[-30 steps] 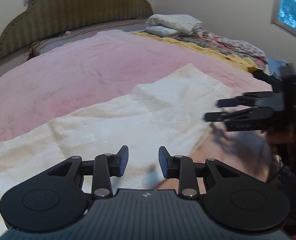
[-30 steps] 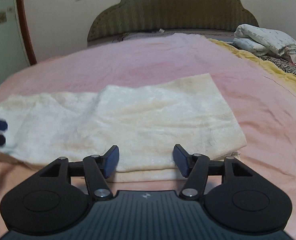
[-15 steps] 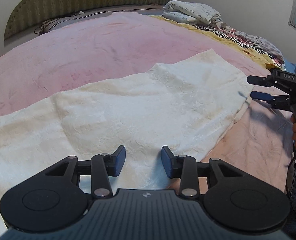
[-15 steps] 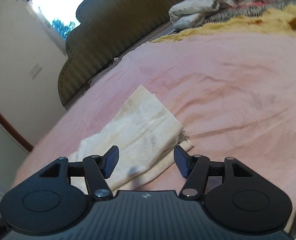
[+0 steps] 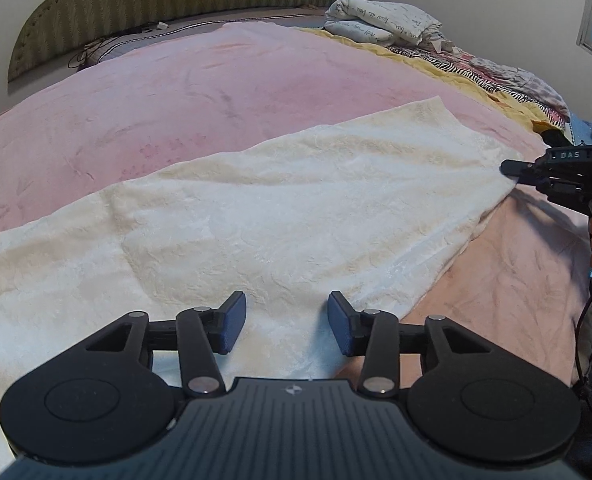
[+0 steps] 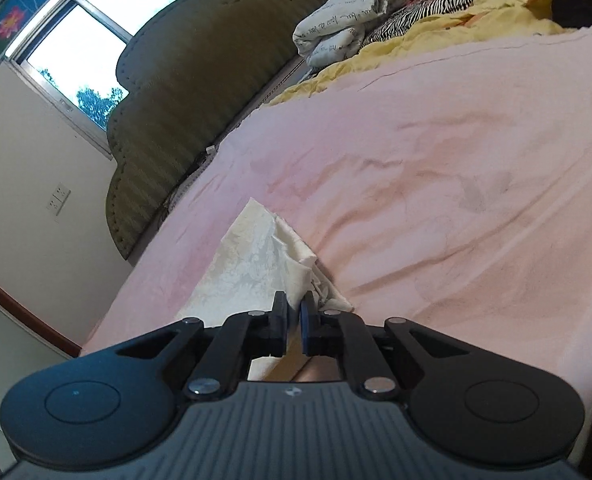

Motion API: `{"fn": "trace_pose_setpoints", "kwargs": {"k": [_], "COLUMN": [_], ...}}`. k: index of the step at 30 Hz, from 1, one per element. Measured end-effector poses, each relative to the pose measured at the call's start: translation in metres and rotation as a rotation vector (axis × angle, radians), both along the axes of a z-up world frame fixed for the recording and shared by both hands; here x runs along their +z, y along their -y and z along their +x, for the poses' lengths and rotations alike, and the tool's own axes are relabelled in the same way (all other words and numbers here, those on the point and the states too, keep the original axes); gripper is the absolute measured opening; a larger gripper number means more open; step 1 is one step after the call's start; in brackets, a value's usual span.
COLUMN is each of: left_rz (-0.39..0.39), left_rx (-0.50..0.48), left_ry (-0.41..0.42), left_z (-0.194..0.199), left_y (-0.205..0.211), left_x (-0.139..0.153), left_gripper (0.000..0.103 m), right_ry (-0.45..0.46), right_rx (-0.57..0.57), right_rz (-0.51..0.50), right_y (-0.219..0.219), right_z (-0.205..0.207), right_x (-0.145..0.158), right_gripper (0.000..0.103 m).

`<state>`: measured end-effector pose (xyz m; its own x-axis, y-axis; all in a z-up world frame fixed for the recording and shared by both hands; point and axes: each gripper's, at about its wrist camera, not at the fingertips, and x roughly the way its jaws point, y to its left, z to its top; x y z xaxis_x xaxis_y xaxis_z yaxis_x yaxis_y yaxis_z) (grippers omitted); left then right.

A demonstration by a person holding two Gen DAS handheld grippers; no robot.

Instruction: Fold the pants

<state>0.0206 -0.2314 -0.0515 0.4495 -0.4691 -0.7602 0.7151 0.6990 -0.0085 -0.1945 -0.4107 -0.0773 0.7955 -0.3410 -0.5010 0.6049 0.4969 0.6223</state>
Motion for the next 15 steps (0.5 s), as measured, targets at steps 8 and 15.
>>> {"fn": "trace_pose_setpoints", "kwargs": {"k": [8, 15], "left_rz": [-0.037, -0.075], "left_rx": [0.022, 0.038], "left_ry": [-0.011, -0.024], "left_z": [0.000, 0.000], "left_y": [-0.007, -0.007], "left_x": [0.008, 0.012], "left_gripper": [0.051, 0.053], "right_ry": [-0.019, 0.097], "right_rx": [-0.020, 0.131], "right_rz": [-0.011, 0.152], "right_y": [-0.024, -0.025], "right_z": [-0.004, 0.026], "right_x": [0.017, -0.007], "right_gripper": [0.077, 0.077]}}
